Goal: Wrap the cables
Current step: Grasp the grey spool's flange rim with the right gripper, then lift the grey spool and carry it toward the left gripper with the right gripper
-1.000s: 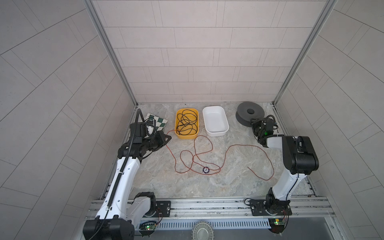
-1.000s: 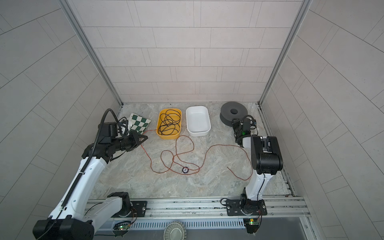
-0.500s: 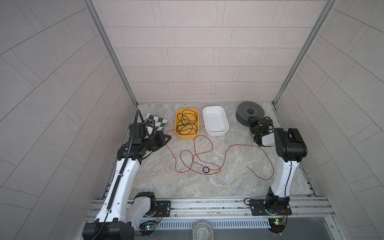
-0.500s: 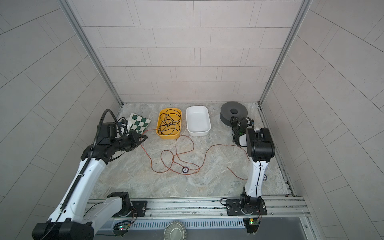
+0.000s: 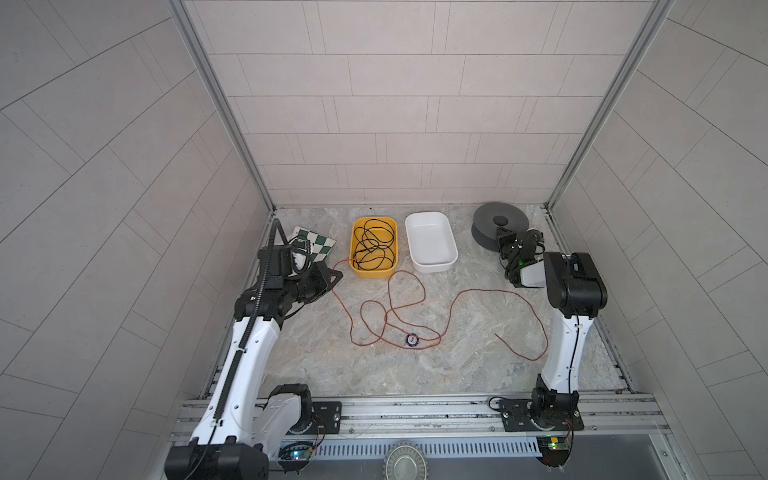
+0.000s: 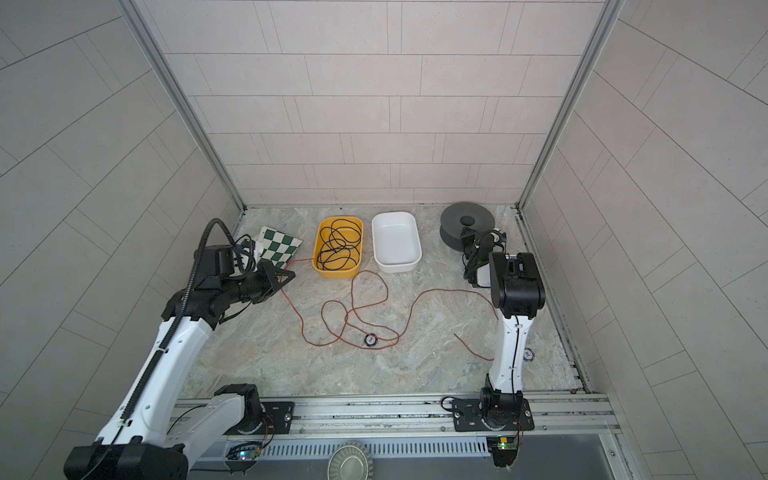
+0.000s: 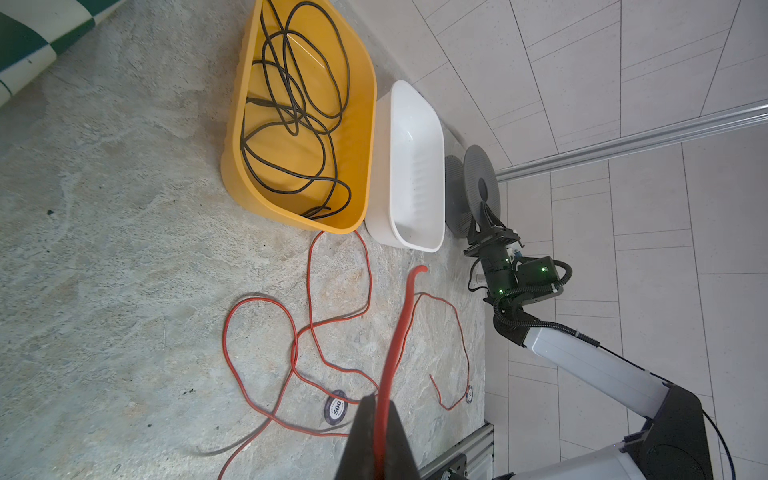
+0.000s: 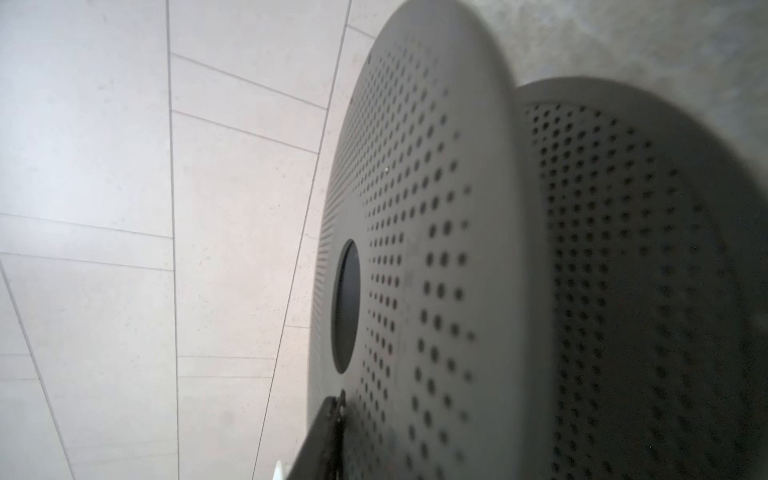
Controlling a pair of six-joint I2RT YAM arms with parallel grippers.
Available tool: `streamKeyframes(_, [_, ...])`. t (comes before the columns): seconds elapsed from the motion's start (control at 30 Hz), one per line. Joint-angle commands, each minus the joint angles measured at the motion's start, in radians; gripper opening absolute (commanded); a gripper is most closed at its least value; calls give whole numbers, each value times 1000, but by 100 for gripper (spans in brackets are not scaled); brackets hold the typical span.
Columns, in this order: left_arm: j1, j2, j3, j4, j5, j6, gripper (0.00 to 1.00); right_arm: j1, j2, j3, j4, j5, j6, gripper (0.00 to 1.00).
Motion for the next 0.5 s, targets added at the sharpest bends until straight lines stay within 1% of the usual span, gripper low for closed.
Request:
streamKeyframes(0.0, [2, -7, -11, 20, 3, 1, 0, 5, -8, -2, -75, -6, -23, 13])
streamKeyframes(0.1, [2, -7, -13, 21, 1, 6, 0, 5, -58, -18, -113, -4, -48, 0])
streamKeyframes(0.2, [2, -5, -15, 18, 1, 17, 0, 5, -120, -25, -164, -12, -79, 0])
streamKeyframes(0.27, [2, -5, -22, 19, 2, 32, 0, 12, -190, -9, -280, -17, -158, 0])
streamKeyframes(0.37, [2, -7, -36, 24, -11, 70, 0, 37, -311, 42, -496, -16, -317, 0])
streamKeyframes(0.47, [2, 1, -30, 37, 3, 63, 0, 56, -413, 70, -644, -10, -416, 0])
